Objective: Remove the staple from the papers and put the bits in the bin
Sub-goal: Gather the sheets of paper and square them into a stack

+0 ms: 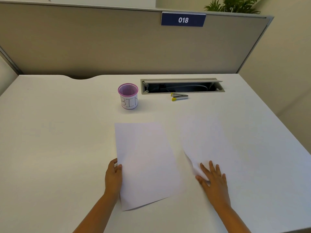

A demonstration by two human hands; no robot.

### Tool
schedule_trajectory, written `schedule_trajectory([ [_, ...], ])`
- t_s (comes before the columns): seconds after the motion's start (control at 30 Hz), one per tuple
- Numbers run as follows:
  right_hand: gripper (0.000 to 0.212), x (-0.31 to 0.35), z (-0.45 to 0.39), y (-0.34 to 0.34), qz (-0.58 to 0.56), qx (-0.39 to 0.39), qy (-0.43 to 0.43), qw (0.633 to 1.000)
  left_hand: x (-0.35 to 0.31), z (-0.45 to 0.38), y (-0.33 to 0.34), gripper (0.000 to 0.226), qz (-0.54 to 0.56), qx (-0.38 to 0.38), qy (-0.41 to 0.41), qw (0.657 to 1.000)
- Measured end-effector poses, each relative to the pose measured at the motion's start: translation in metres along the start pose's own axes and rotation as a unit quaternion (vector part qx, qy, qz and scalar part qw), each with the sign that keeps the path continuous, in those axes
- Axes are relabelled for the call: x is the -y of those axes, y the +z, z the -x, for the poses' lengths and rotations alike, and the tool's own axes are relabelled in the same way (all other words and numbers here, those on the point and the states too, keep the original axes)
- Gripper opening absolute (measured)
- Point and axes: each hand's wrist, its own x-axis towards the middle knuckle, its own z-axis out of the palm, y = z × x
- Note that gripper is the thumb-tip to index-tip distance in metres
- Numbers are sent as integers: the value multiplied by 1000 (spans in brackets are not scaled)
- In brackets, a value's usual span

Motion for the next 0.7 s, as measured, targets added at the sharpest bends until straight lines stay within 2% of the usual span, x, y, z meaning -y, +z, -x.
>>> schedule_trajectory([
  [0.07,45,6,0,-2,-43,-35,13,998,0,0,0,26,-3,4,3,1000],
  [0.1,40,12,0,-6,-79,-55,19,995,0,1,0,25,-2,6,4,1000],
  [0.17,39,29,0,-14,-153,-88,1,984,-1,1,-1,24,-3,7,5,1000],
  [0.27,39,58,1,-19,-188,-108,-92,972,-2,1,0,25,-5,2,5,1000],
  [0.4,50,89,7,1,-82,-105,-230,964,-4,3,0,25,2,4,5,1000],
  [0.47,65,104,14,11,-14,-58,-284,957,-5,3,-1,22,3,6,4,1000],
  [0.57,90,116,25,34,46,-3,-332,942,-5,3,-3,20,0,10,4,1000],
  [0.7,93,125,35,55,107,59,-385,915,-7,6,-3,22,0,11,8,1000],
])
